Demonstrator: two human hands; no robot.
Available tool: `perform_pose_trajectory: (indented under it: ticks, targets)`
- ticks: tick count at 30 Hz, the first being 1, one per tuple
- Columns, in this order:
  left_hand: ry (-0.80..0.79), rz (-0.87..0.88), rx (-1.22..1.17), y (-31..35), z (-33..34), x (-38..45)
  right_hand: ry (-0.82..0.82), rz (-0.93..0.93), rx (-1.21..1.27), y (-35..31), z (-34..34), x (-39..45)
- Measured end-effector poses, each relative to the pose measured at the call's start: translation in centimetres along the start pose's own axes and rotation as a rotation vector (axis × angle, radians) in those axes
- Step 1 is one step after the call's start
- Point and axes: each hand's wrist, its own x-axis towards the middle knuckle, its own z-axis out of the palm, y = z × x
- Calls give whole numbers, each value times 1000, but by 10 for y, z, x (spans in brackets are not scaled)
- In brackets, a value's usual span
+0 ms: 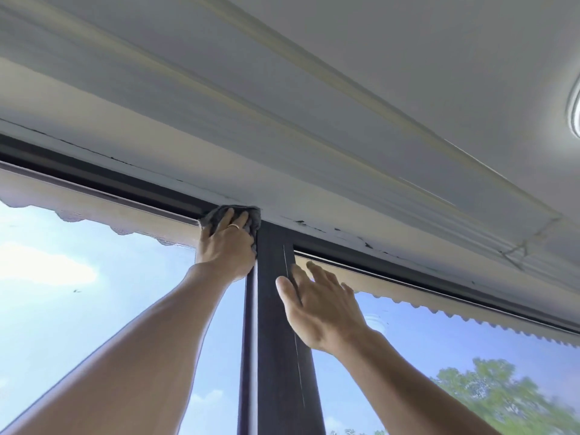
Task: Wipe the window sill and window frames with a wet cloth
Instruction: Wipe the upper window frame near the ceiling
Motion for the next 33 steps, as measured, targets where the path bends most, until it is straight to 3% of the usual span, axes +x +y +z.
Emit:
perform_pose_trajectory:
  ticks: [3,7,10,14,19,24,29,33]
  targets:
    - [-42,43,-29,-4,-2,-7,3,66,29,21,1,0]
    - [-84,47,-70,3,-15,-41,-227,34,101,42,14,-5]
    - [-117,79,-146,6,-21,-86,-291,-14,109,45,21,-18]
    - [-172,156,-73,-1,-23,-115,-271,-33,85,43,28,-30]
    - [-176,34,-166,18,-17,-104,-301,-47,39,43,13,-30]
    - [-182,132,-229,12,-20,-192,-196,-32,186,30,11,-89]
    - [-185,158,-437,40,-60,-242,-59,-114,366,2,-3,-150]
    - [-327,127,-777,87,-69,-264,-145,-75,476,10,-27,-190]
